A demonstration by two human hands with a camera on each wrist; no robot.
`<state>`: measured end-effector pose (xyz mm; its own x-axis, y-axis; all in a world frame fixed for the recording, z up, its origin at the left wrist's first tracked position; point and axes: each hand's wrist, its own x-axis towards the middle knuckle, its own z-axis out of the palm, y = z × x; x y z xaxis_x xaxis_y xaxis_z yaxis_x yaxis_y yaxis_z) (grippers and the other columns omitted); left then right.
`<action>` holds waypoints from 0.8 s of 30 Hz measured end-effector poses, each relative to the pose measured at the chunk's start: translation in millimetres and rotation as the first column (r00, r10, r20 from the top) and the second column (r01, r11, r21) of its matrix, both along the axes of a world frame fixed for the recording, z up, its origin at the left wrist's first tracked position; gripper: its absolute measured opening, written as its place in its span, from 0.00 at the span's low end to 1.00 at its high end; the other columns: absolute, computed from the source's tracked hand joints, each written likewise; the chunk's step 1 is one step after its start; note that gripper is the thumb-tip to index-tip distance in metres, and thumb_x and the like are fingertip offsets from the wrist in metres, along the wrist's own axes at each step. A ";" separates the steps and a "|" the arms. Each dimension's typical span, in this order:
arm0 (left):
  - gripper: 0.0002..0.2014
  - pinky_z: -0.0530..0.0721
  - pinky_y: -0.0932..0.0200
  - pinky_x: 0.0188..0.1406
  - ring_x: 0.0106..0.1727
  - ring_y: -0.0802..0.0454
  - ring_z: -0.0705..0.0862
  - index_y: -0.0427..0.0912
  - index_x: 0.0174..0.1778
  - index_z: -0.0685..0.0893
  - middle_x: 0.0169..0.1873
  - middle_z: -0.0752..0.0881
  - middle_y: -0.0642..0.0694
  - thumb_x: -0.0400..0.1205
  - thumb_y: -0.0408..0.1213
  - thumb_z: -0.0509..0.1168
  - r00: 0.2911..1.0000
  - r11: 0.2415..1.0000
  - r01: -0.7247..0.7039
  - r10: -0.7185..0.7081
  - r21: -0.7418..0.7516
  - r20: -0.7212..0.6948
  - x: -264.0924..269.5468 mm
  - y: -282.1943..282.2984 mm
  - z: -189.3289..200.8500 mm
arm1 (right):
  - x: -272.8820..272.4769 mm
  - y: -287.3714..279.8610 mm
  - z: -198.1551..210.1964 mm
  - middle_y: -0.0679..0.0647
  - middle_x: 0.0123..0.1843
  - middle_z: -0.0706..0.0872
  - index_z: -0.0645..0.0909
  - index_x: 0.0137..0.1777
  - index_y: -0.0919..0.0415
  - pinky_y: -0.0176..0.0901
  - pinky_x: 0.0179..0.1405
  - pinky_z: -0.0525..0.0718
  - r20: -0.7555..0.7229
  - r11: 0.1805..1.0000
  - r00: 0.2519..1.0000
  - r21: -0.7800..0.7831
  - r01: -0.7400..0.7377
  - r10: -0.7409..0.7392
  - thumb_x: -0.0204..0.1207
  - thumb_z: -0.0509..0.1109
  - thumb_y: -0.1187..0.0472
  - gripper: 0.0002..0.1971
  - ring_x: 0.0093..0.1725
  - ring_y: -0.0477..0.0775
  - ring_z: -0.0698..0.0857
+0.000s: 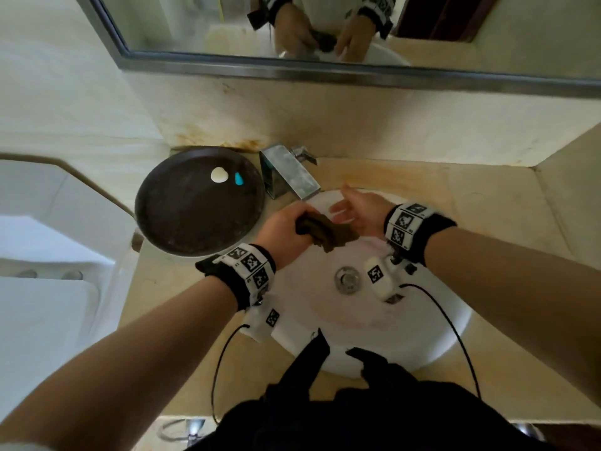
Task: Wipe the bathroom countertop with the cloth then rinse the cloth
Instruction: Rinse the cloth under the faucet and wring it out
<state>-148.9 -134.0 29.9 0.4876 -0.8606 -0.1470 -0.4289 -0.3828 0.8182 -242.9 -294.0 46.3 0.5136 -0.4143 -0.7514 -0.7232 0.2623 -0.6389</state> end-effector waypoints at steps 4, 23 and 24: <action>0.24 0.85 0.55 0.50 0.48 0.51 0.85 0.52 0.66 0.74 0.51 0.84 0.50 0.75 0.35 0.69 0.949 0.983 0.180 -0.166 -0.027 0.269 -9.6 -3.3 24.9 | -26.1 23.6 21.3 0.63 0.58 0.88 0.82 0.61 0.64 0.53 0.54 0.85 0.092 0.900 0.996 0.435 -0.037 -0.004 0.75 0.56 0.29 0.37 0.57 0.67 0.87; 0.10 0.75 0.54 0.33 0.32 0.47 0.76 0.43 0.38 0.82 0.29 0.77 0.49 0.82 0.31 0.58 0.419 0.792 0.211 -0.603 0.573 0.679 -34.9 -56.0 80.4 | -27.1 52.1 59.8 0.53 0.29 0.73 0.76 0.35 0.60 0.44 0.36 0.73 -0.592 0.301 0.684 -0.620 -0.725 0.427 0.78 0.60 0.61 0.10 0.37 0.57 0.77; 0.11 0.75 0.54 0.34 0.30 0.48 0.75 0.43 0.35 0.80 0.28 0.76 0.50 0.82 0.32 0.57 0.455 0.789 0.201 -0.599 0.580 0.658 -33.7 -57.7 78.9 | -27.9 50.3 56.4 0.53 0.29 0.74 0.75 0.32 0.59 0.43 0.34 0.73 -0.576 0.317 0.716 -0.646 -0.695 0.395 0.76 0.60 0.62 0.11 0.35 0.57 0.78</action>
